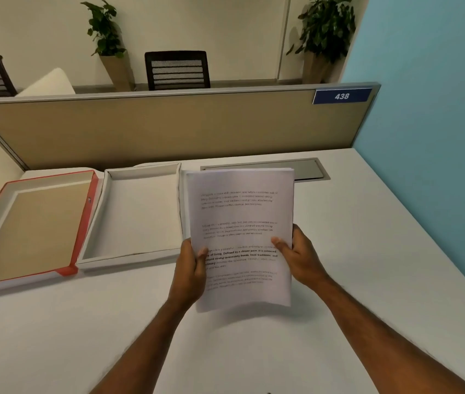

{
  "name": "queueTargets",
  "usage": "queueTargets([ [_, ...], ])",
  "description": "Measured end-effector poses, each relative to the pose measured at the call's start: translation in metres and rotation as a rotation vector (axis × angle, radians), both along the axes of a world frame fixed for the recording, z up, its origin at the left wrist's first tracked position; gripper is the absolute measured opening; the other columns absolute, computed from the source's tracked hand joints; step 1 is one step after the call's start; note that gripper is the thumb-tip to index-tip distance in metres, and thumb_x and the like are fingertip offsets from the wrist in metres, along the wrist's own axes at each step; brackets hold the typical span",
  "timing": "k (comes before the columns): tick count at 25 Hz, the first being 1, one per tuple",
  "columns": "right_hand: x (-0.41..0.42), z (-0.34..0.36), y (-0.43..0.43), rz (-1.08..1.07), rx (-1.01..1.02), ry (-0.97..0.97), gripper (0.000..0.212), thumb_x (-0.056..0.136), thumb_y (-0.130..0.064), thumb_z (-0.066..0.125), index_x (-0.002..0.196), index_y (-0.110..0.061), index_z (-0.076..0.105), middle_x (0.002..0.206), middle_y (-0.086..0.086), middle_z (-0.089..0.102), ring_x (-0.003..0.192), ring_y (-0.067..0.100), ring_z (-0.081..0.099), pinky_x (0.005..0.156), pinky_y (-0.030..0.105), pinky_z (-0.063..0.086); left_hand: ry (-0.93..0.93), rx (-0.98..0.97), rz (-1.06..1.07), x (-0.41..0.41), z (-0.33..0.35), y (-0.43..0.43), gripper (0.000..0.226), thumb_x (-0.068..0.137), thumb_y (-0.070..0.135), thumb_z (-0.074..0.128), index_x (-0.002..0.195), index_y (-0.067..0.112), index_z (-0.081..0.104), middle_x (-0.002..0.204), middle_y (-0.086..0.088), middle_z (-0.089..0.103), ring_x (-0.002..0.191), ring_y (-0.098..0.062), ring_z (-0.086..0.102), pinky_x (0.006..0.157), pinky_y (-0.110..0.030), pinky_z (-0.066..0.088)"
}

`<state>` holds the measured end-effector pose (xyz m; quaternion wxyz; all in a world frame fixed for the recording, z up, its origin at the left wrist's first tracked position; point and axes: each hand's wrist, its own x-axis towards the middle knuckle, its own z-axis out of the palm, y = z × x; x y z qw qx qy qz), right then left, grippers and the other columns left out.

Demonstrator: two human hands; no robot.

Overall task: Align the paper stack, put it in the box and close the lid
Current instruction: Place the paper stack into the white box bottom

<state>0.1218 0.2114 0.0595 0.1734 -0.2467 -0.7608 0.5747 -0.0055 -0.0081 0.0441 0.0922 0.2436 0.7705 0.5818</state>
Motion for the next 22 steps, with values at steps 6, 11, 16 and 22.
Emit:
queueTargets([
  [6, -0.031, 0.005, -0.017, -0.005, -0.028, -0.052, 0.023, 0.094, -0.026, 0.060, 0.113, -0.016, 0.052, 0.115, 0.004, 0.067, 0.099, 0.021, 0.069, 0.084, 0.038, 0.059, -0.054, -0.088, 0.099, -0.024, -0.002, -0.015, 0.016, 0.101, 0.027, 0.043, 0.105, 0.012, 0.049, 0.093, 0.015, 0.054, 0.083, -0.003, 0.058, 0.059, -0.007, 0.046],
  [11, -0.046, -0.014, -0.047, -0.033, -0.065, -0.139, 0.025, 0.094, -0.026, 0.060, 0.115, -0.013, 0.057, 0.118, 0.005, 0.068, 0.100, 0.021, 0.069, 0.088, 0.039, 0.058, -0.161, -0.103, 0.180, -0.028, -0.017, -0.043, 0.019, 0.101, 0.025, 0.044, 0.096, 0.011, 0.054, 0.086, 0.008, 0.059, 0.078, -0.006, 0.058, 0.058, -0.003, 0.043],
  [16, -0.066, -0.027, -0.079, -0.010, -0.085, -0.229, 0.028, 0.094, -0.026, 0.060, 0.117, -0.009, 0.056, 0.118, 0.008, 0.069, 0.100, 0.024, 0.069, 0.089, 0.045, 0.057, -0.214, -0.132, 0.192, -0.044, -0.025, -0.075, 0.019, 0.101, 0.026, 0.045, 0.097, 0.010, 0.054, 0.086, 0.008, 0.060, 0.074, -0.007, 0.061, 0.056, -0.004, 0.045],
  [22, -0.125, -0.014, -0.109, -0.004, -0.145, -0.178, 0.023, 0.093, -0.026, 0.062, 0.113, -0.015, 0.058, 0.112, 0.004, 0.071, 0.088, 0.012, 0.070, 0.068, 0.021, 0.056, -0.230, -0.202, 0.184, -0.111, -0.011, -0.108, 0.025, 0.100, 0.034, 0.044, 0.099, 0.011, 0.054, 0.089, 0.000, 0.063, 0.078, -0.010, 0.063, 0.058, -0.018, 0.045],
])
